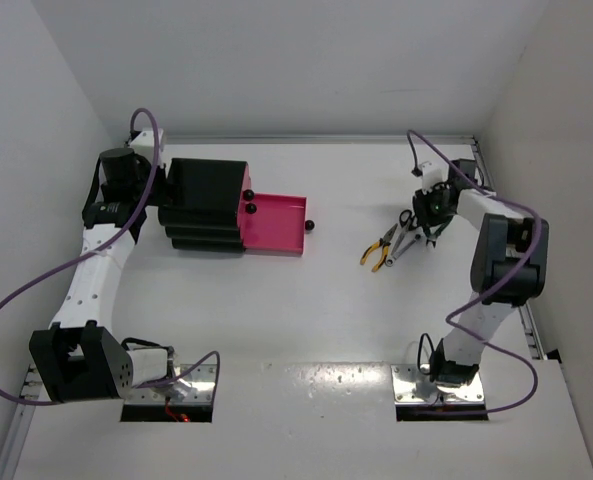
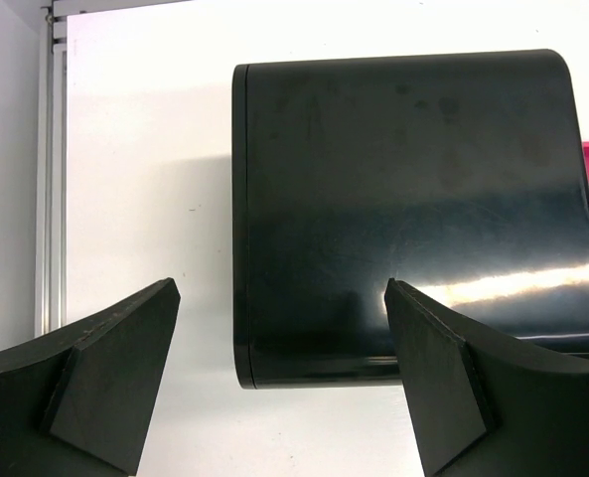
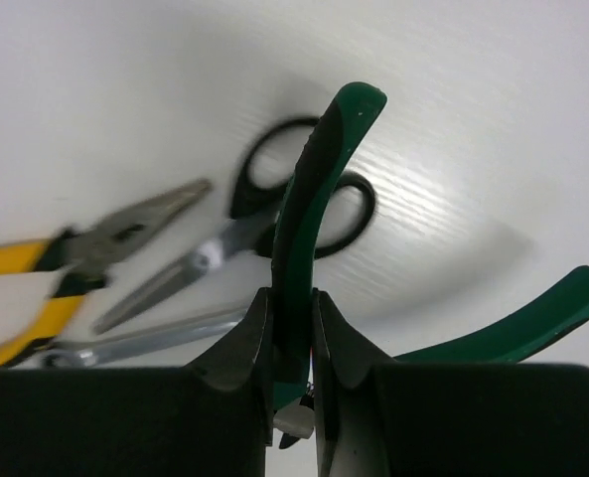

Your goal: Sort the tools into containers

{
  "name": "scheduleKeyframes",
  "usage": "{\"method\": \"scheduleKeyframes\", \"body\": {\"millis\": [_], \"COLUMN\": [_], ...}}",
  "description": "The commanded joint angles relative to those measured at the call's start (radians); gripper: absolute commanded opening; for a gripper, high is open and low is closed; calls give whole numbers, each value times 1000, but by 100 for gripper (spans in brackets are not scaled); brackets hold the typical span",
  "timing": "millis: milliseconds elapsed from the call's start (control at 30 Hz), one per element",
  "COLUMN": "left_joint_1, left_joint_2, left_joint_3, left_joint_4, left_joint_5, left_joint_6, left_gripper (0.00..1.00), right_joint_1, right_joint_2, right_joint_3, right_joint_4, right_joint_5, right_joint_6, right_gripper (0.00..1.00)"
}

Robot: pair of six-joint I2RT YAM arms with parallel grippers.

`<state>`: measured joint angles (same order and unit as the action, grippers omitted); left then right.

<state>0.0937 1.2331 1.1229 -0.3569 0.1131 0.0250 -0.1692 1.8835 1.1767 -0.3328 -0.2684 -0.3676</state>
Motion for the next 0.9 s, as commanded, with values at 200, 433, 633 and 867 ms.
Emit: {"method": "scheduleKeyframes", "body": {"millis": [200,433,633,867], "left_joint_1": [18,18,18,27], "left_joint_2": [-4,-4,-4,-4], "left_joint_3": [9,9,9,9], "left_joint_4": [33,33,33,33], "left_joint_5": [34,43,43,34], "left_joint_6": [-48,-57,-57,-48], "left_gripper": [91,91,91,91], "right_joint_1": [255,483,638,743], "right_joint_2": [-254,-245,-173,-54], "right_joint_3": [44,44,87,176], "right_joint_4": [-8,64,29,-5], "right_joint_5": [-281,-348,-293,-249], "right_joint_6": [-17,-31,-191,-284], "right_gripper": [0,0,0,0]}}
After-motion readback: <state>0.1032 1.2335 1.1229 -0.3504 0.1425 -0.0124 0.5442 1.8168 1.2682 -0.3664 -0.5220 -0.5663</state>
